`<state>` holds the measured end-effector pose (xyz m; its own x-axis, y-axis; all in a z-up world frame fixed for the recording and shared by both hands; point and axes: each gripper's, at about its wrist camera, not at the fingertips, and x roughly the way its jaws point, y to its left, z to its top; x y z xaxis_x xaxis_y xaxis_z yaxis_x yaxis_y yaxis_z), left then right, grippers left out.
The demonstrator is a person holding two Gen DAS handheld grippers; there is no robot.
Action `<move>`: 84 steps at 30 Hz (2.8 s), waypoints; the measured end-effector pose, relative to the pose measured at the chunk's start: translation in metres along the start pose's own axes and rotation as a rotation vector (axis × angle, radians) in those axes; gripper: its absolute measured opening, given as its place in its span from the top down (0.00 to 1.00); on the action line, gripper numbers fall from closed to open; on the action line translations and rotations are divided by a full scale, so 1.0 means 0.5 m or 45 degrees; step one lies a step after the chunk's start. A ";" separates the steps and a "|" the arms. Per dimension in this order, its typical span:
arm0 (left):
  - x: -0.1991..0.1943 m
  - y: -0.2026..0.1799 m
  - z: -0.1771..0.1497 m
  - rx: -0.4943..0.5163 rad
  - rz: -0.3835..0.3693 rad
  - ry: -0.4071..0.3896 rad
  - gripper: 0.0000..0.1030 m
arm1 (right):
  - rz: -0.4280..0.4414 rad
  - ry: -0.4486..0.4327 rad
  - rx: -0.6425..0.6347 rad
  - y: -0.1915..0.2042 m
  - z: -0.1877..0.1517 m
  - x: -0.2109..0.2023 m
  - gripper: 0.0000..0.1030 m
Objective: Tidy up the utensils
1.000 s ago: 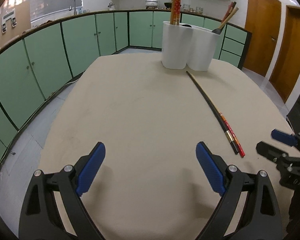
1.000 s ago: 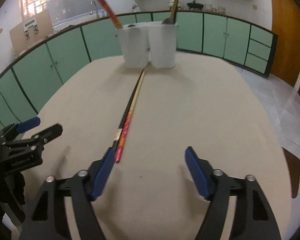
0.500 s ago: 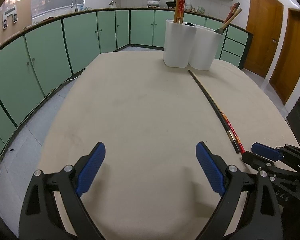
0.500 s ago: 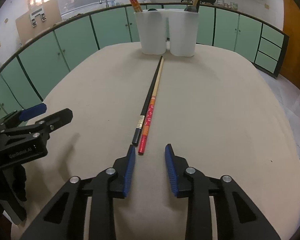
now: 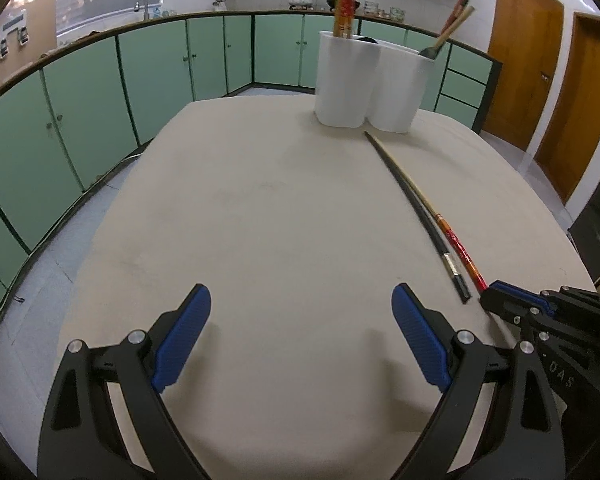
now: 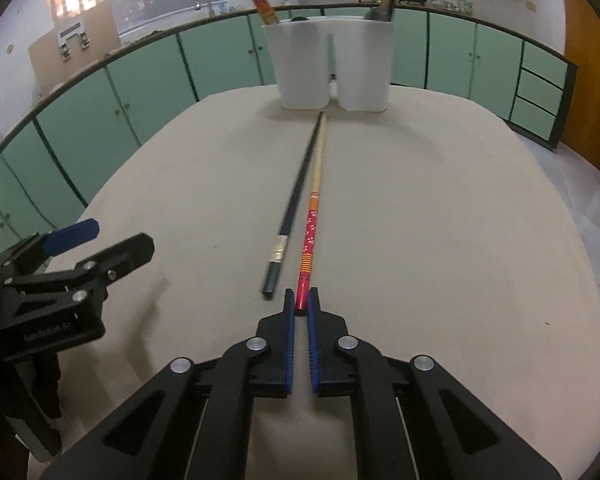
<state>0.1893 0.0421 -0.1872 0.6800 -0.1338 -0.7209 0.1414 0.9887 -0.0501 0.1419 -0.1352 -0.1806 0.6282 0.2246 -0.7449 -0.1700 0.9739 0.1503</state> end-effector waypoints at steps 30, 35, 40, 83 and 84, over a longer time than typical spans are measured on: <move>0.068 -0.182 0.009 0.039 -0.158 0.108 0.93 | -0.084 -0.042 0.183 -0.165 -0.023 -0.044 0.94; 0.051 -0.174 0.010 0.027 -0.145 0.082 0.94 | -0.093 -0.056 0.155 -0.157 -0.021 -0.051 0.94; 0.003 -0.165 0.025 0.043 -0.135 0.011 0.94 | -0.099 -0.096 0.121 -0.146 -0.011 -0.073 0.94; 0.058 -0.164 -0.013 0.101 -0.217 0.138 0.68 | -0.087 0.009 0.113 -0.149 -0.021 -0.043 0.94; 0.060 -0.165 -0.013 0.100 -0.202 0.133 0.69 | -0.085 0.011 0.118 -0.151 -0.023 -0.040 0.94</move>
<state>0.1930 -0.0431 -0.2091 0.5671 -0.2757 -0.7762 0.2993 0.9469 -0.1178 0.1334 -0.2134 -0.1846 0.6289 0.1595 -0.7610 -0.0573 0.9856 0.1593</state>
